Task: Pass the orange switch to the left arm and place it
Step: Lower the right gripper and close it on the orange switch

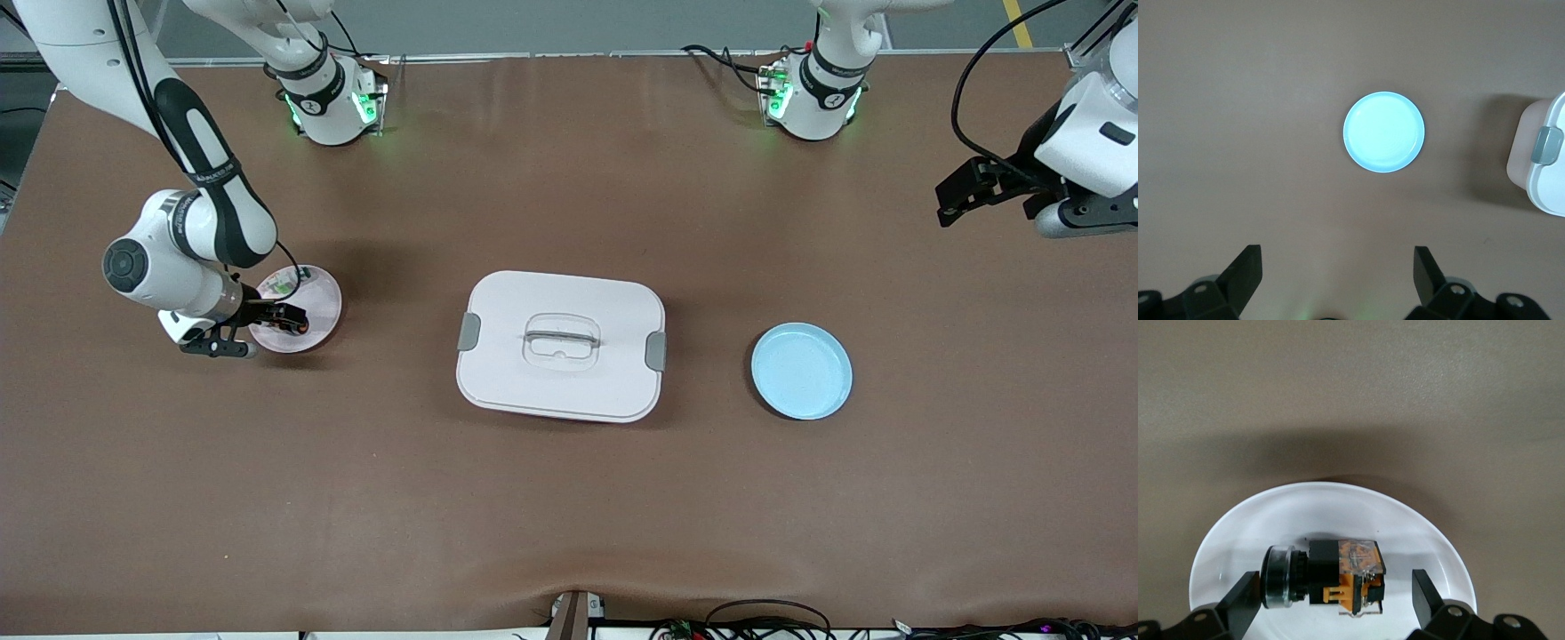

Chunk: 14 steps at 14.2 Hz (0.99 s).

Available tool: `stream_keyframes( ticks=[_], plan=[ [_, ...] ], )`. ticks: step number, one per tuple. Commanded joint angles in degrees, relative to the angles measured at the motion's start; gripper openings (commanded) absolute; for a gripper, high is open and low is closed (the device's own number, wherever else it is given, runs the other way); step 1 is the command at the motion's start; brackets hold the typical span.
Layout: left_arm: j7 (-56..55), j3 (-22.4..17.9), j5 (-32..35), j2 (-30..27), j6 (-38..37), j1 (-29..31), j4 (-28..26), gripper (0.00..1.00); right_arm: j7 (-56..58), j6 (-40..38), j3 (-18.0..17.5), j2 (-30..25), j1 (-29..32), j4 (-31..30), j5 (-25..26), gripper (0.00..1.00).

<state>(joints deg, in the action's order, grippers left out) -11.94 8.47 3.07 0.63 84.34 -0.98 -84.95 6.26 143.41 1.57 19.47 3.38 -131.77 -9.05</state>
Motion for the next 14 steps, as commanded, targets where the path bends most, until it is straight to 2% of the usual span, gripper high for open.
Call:
stream_keyframes(
  ticks=[1, 7, 10, 13, 14],
  plan=[
    [0.08, -0.13, -0.96, 0.34, 0.65, -1.74, 0.66, 1.00, 0.07, 0.99, -0.52, 0.66, 0.14, -0.33, -2.28, 1.00],
    [-1.58, 2.50, -1.04, 0.69, 0.65, -2.28, 0.66, 1.00, 0.07, 1.35, -0.52, 0.92, 0.05, -0.33, -2.29, 1.00],
    [-7.38, 4.88, -0.96, 2.09, 1.61, -2.28, 0.66, 1.00, 0.07, 1.43, -0.60, 1.01, 0.05, -0.25, -2.37, 0.74],
    [-11.25, 8.04, -0.96, 3.41, 3.45, -2.28, 0.66, 1.00, 0.07, 1.52, -0.60, 1.01, -0.04, -0.25, -2.37, 0.35],
    [-12.92, 8.57, -0.96, 3.59, 3.81, -2.28, 0.66, 1.00, 0.07, 1.52, -0.60, 1.01, -0.04, -0.33, -2.37, 0.28]
  ],
)
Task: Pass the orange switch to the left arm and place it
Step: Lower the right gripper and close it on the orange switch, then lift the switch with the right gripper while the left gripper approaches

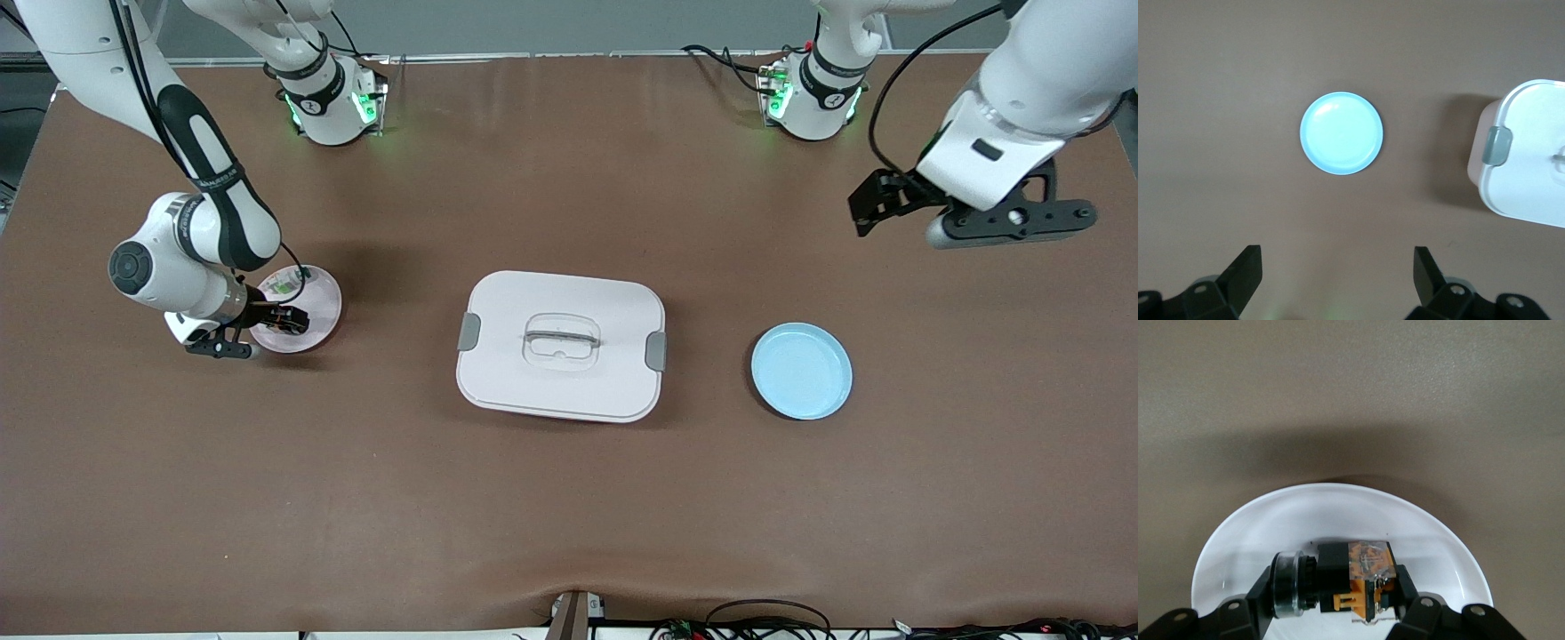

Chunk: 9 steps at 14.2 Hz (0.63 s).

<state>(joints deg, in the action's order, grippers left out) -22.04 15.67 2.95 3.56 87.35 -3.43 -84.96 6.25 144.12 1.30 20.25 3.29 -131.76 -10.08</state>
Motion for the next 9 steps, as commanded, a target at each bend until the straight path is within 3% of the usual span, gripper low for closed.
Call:
stream_keyframes(
  ticks=[1, 4, 9],
  plan=[
    [-3.44, 1.81, -0.85, 0.75, 1.15, 0.17, 0.67, 1.00, 0.08, 0.72, -0.33, 0.14, -0.04, -0.25, -1.34, 0.24],
    [-3.63, 2.08, -0.85, 0.75, 1.60, 0.09, 0.67, 1.00, -0.01, -1.55, -0.33, -0.65, -0.04, -0.25, -1.34, 0.24],
    [-3.37, 2.87, -0.67, 0.66, 1.42, 1.31, 0.32, 1.00, -0.71, -13.41, -0.33, -6.00, -0.82, 2.64, -1.25, 0.24]
  ],
)
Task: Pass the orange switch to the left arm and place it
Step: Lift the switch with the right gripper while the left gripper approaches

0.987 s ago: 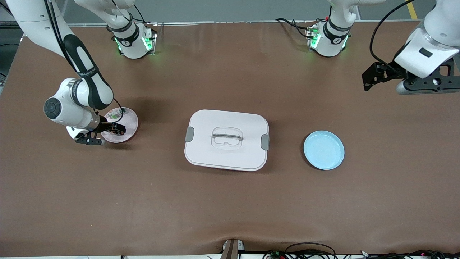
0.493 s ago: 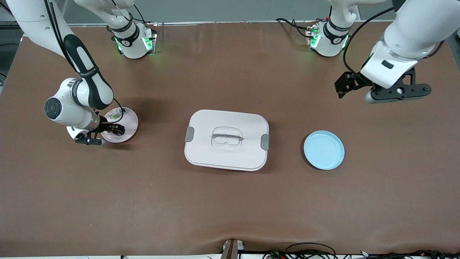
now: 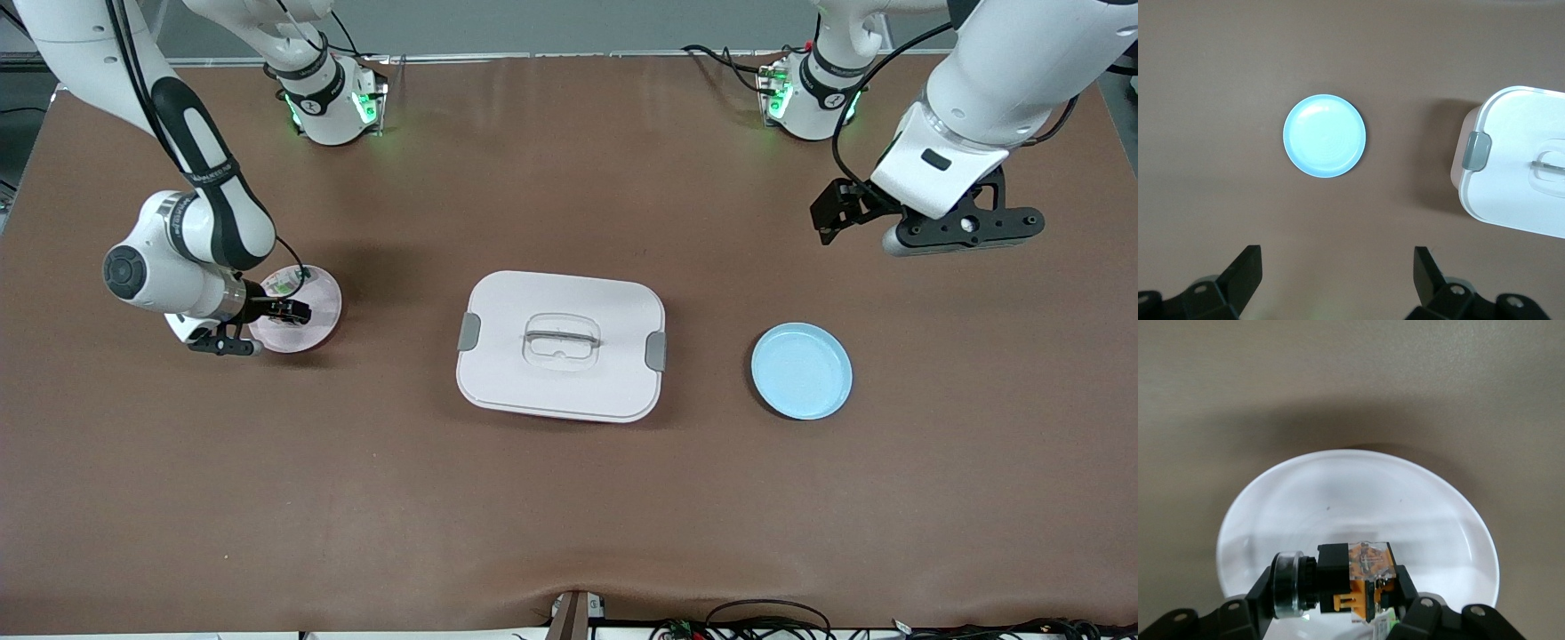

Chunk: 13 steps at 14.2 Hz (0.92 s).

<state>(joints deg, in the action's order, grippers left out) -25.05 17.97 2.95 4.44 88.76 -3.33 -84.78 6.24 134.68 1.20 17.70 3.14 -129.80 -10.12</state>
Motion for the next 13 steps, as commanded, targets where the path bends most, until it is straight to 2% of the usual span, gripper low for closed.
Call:
stream_keyframes(
  ticks=[1, 4, 9, 11, 13],
  plan=[
    [-0.61, 0.57, -0.58, -0.13, 0.01, 1.23, 0.23, 1.00, -1.75, -6.51, -0.23, -4.51, -1.11, 1.64, -1.22, 0.24],
    [-0.62, 0.48, -0.05, 1.01, 0.80, 1.14, 0.40, 1.00, -6.41, -18.27, -0.23, -5.66, -2.26, 7.96, -1.22, 0.24],
    [-0.62, 0.48, 0.03, 1.62, 2.20, 1.14, 0.49, 1.00, -19.40, -38.23, -0.23, -5.49, -6.03, 22.98, -1.22, 0.24],
    [-0.18, 0.31, 0.04, 1.71, 4.31, 1.22, 0.40, 1.00, -23.71, -42.64, -0.32, -5.40, -7.61, 27.12, -1.40, 0.24],
    [-0.35, 0.48, -0.14, 1.89, 5.36, 1.22, 0.40, 1.00, -30.38, -45.55, -0.23, -5.22, -10.51, 30.20, -4.46, 0.24]
  ],
)
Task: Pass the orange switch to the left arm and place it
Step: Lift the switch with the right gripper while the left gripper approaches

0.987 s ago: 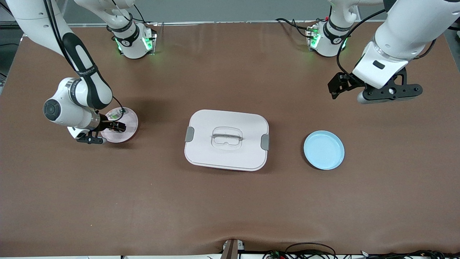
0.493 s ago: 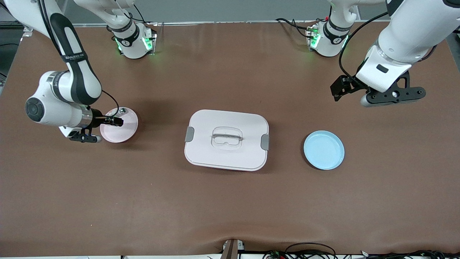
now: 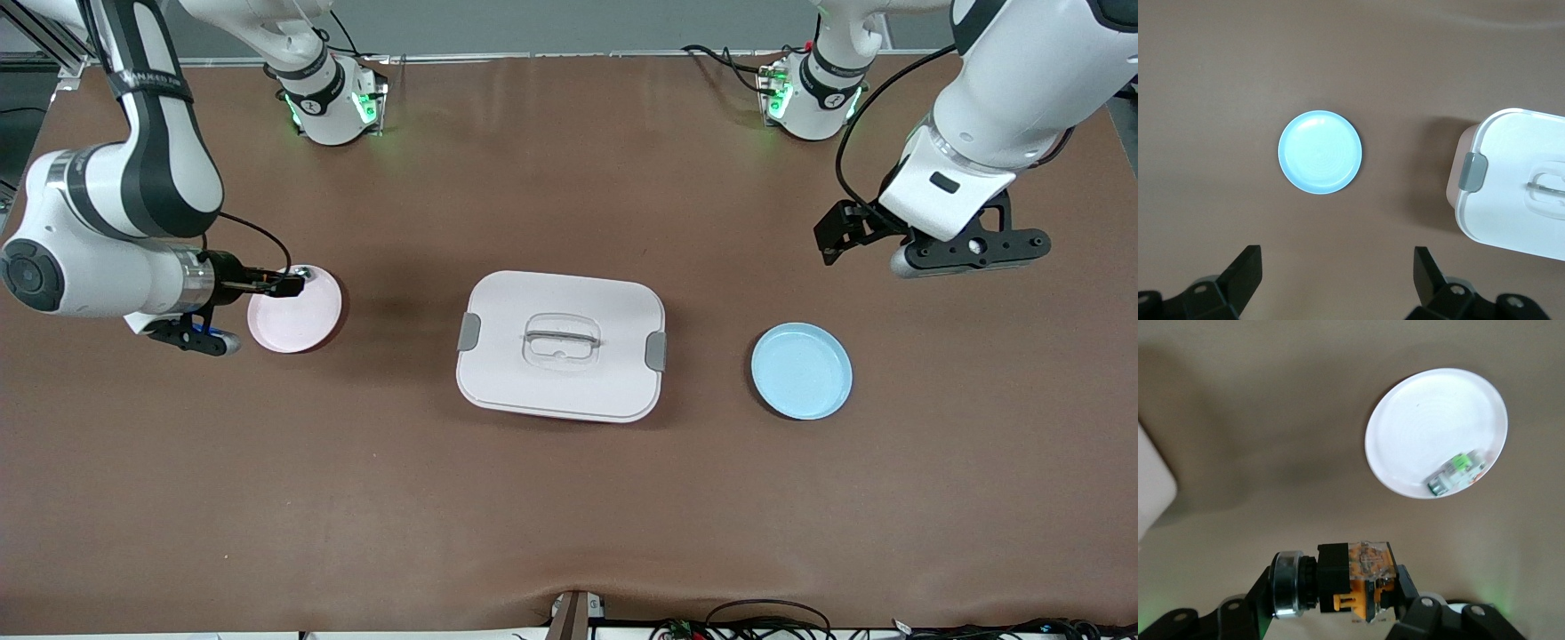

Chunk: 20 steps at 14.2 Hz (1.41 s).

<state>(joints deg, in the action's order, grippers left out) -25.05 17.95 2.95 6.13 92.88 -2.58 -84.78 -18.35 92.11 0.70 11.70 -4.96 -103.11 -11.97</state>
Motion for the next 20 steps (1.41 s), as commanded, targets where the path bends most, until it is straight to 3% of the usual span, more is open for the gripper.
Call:
stream_keyframes(
  ticks=[1, 4, 8, 10, 12, 15, 17, 20],
  plan=[
    [-0.35, 0.51, -0.66, 0.29, 2.21, 0.55, 0.32, 1.00, -9.56, -3.25, 0.18, 0.87, -3.73, 4.40, -4.09, 0.24],
    [-0.35, 0.51, -1.19, 0.12, 2.48, 0.64, 0.23, 1.00, -22.47, -3.16, 0.18, 0.87, -9.87, 6.68, -9.72, 0.24],
    [-0.35, 0.51, -6.82, -0.50, 1.96, 1.43, -0.03, 1.00, -36.64, -2.46, 0.27, 2.18, -16.20, 12.30, -16.92, 0.24],
    [-0.62, 0.77, -7.52, -0.59, 1.69, 1.00, -0.29, 1.00, -41.92, -2.11, 0.27, 3.32, -17.62, 14.50, -20.09, 0.25],
    [-0.88, 0.77, -12.42, -0.94, 1.61, 1.26, -1.08, 1.00, -44.48, -1.06, 0.27, 3.42, -17.71, 15.04, -24.65, 0.25],
    [-0.36, 0.77, -17.19, -3.13, 2.57, 1.00, -3.89, 1.00, -47.73, 2.19, 0.27, 3.50, -19.29, 15.04, -27.05, 0.25],
    [-0.18, 3.57, -18.59, -4.45, 6.50, 1.34, -6.87, 1.00, -52.02, 5.79, 0.27, 4.20, -21.04, 15.13, -31.77, 0.26],
    [-0.18, 4.72, -25.87, -7.26, 14.14, 0.91, -13.19, 1.00, -58.44, 11.85, 0.27, 5.78, -24.82, 16.79, -32.94, 0.26]
  ],
)
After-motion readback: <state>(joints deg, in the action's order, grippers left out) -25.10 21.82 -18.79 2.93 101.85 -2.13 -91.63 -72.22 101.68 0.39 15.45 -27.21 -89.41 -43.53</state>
